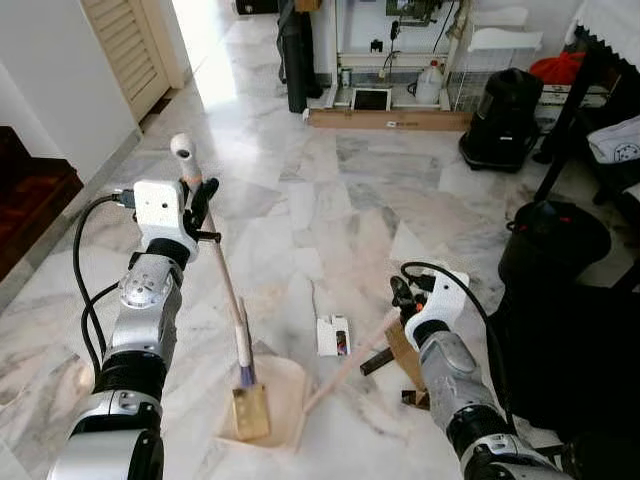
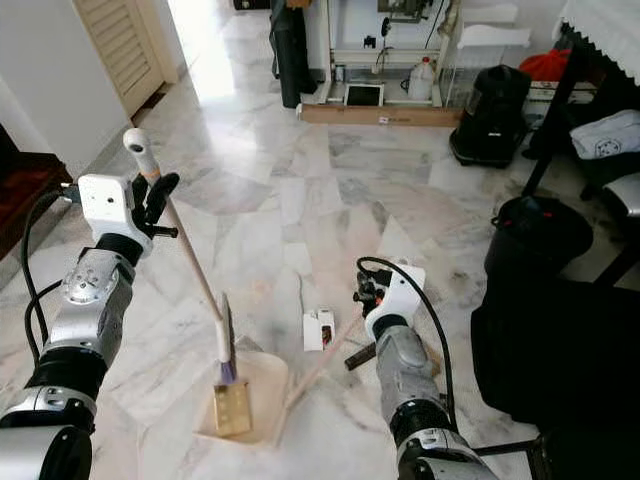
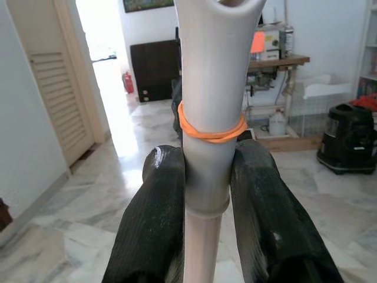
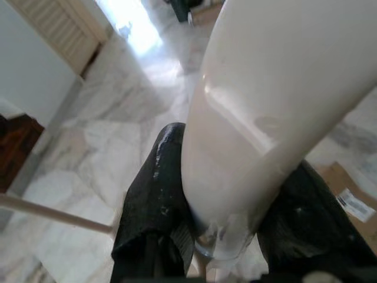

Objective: Sweep floor

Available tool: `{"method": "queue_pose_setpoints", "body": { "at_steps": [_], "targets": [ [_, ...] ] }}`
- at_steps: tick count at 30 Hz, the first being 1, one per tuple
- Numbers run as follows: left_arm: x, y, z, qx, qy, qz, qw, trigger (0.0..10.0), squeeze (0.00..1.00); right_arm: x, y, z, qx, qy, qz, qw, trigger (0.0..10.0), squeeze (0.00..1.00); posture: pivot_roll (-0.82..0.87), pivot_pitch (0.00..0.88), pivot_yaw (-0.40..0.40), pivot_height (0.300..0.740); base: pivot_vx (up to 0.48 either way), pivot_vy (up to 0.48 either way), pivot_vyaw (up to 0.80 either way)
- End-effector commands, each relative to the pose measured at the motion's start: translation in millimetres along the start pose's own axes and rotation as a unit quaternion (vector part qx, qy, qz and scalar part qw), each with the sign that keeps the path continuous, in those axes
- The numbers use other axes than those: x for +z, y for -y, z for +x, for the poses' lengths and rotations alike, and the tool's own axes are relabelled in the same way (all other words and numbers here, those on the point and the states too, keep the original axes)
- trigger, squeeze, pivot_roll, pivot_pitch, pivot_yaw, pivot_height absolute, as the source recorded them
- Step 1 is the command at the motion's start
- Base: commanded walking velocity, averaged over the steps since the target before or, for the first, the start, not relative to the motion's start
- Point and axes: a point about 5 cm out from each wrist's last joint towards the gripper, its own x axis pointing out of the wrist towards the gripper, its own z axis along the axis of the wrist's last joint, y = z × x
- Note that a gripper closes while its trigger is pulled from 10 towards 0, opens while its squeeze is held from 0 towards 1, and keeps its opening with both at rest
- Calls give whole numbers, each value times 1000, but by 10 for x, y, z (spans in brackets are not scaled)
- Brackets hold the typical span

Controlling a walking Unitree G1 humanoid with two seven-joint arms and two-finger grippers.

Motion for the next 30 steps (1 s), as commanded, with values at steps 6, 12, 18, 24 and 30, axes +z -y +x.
{"method": "queue_pose_setpoints", "body": {
  "at_steps": [6, 12, 18, 24, 30],
  "targets": [
    [-98, -28, -239, -62, -7, 132, 989, 10000, 0, 270, 29, 19, -15, 84, -13, 996, 10000, 0, 64, 0, 14, 740, 0, 0, 0],
    [-74, -22, -281, -53, 2, 78, 996, 10000, 0, 228, 20, 23, -10, 70, -16, 997, 10000, 0, 78, 0, 1, 740, 0, 0, 0],
    [8, -14, -221, -41, 18, 56, 997, 10000, 0, 206, -28, 21, -4, 74, -12, 997, 10000, 0, 72, 0, -1, 740, 0, 0, 0],
    [-119, 253, -272, -111, -12, 14, 994, 10000, 0, 190, -2, -6, -2, 75, -14, 997, 10000, 0, 44, 0, 7, 740, 0, 0, 0],
    [-123, 336, -236, -110, -13, 10, 994, 10000, 0, 176, 40, -37, -7, 77, -15, 997, 10000, 0, 32, 0, 9, 740, 0, 0, 0]
  ]
}}
